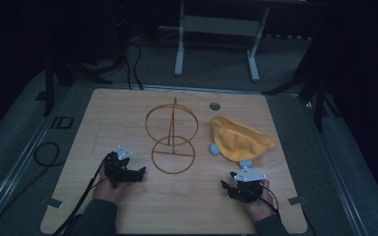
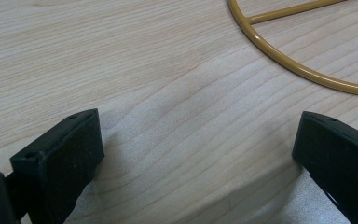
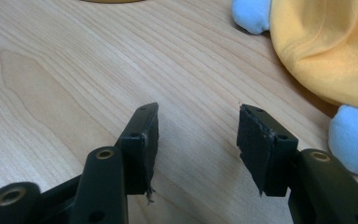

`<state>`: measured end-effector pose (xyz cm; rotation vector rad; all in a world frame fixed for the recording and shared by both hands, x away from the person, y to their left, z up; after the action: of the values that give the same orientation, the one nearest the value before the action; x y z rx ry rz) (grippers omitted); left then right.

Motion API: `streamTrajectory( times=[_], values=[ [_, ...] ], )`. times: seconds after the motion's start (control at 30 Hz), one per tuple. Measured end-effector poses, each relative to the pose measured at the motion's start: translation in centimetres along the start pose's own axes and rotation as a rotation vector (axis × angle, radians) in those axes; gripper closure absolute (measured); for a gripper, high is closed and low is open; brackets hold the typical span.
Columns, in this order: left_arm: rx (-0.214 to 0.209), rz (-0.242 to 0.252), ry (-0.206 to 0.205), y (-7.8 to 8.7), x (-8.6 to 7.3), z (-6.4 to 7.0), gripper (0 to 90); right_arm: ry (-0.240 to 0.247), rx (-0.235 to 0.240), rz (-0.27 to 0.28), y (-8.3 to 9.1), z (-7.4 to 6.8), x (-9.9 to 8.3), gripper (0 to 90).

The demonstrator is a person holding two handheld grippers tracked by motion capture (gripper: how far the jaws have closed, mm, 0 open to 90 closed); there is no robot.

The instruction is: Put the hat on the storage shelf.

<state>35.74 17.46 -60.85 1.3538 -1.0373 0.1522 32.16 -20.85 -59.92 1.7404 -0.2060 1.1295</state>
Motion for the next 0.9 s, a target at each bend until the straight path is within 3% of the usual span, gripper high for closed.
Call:
streamTrajectory(
  times=[0.2,0.37,0.43,0.67,0.7,0.73,0.9],
  values=[
    [0.0,0.0,-0.001,0.0,0.0,0.0,1.9,-0.006,-0.014,-0.015,0.0,0.0,0.1,46.2],
    [0.0,0.0,-0.001,0.0,0.0,0.0,1.9,-0.042,-0.008,-0.053,0.1,0.2,0.1,46.2],
    [0.0,0.0,0.0,0.0,0.0,0.0,1.9,-0.077,0.027,-0.088,0.2,0.2,0.1,44.8],
    [0.0,0.0,0.0,0.0,0.0,0.0,1.9,-0.057,0.038,-0.118,0.3,-0.1,0.1,40.1],
    [0.0,-0.001,0.0,0.0,0.0,0.0,1.9,-0.046,0.048,-0.12,0.3,-0.1,0.1,42.9],
    [0.0,0.0,-0.001,0.0,0.0,0.0,1.9,-0.036,0.064,-0.128,0.5,-0.1,0.2,53.2],
    [-0.001,-0.001,-0.001,0.0,0.0,0.0,1.9,0.008,0.042,-0.117,1.4,0.7,0.5,62.0]
  ],
)
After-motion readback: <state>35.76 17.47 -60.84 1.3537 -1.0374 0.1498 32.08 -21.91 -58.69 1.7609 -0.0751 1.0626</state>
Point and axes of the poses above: each handheld gripper's, and its own axes: y roughly backward along the jaws, x roughly out of its top, z roughly to its right, the point moved 6 cm from there along -y, roughly forward along the jaws, and after that the axes turned 11 degrees about -y, right-handed, at the moved point
